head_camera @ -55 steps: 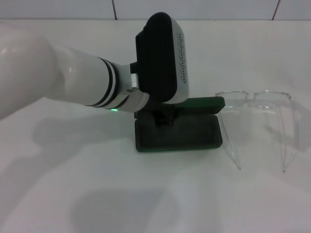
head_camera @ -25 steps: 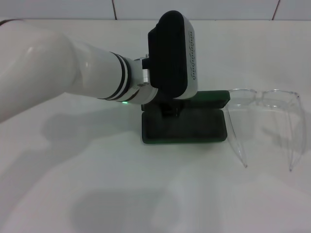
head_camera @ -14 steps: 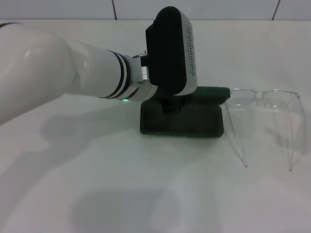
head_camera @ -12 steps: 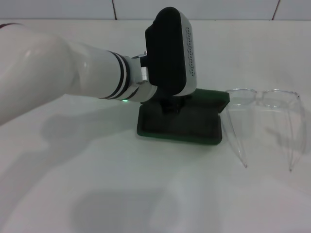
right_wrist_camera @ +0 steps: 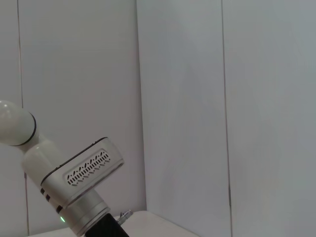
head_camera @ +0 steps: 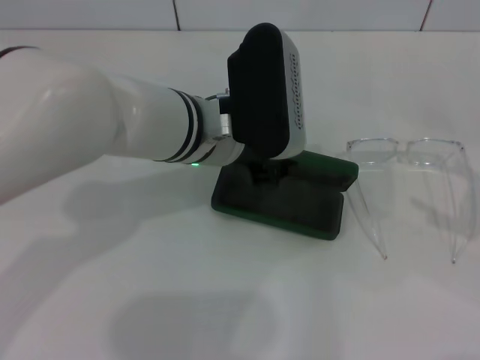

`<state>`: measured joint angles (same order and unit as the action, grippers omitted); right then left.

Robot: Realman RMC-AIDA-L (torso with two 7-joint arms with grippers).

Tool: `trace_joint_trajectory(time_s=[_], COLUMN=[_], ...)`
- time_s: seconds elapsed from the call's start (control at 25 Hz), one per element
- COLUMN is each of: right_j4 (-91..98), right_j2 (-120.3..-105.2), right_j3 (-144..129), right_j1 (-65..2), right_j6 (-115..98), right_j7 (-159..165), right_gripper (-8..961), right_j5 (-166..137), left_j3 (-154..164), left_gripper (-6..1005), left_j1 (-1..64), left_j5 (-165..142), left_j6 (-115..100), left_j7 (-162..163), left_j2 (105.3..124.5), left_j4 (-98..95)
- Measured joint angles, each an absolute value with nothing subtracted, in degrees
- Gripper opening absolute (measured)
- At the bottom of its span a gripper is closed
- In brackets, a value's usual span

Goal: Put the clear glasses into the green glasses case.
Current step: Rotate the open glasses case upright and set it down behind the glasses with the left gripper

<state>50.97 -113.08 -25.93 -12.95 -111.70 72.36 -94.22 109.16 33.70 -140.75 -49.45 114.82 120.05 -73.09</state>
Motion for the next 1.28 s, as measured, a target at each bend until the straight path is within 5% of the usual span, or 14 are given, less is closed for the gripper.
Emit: trace_joint_trajectory(time_s=[1.28], right_j4=[50.44], right_j2=[-113.20], right_j3=[-25.92], right_j1=[-12.65], right_j6=[-113.42], right_j7=[72.55], right_gripper=[742], right_j5=[-94.27], left_j3=[108.66], left_gripper=[313], left_j1=[30.51], left_j5=[-140.39], left_j6=[-48.02], left_j7=[125.54], left_j2=[120.18], left_j4=[-74.38])
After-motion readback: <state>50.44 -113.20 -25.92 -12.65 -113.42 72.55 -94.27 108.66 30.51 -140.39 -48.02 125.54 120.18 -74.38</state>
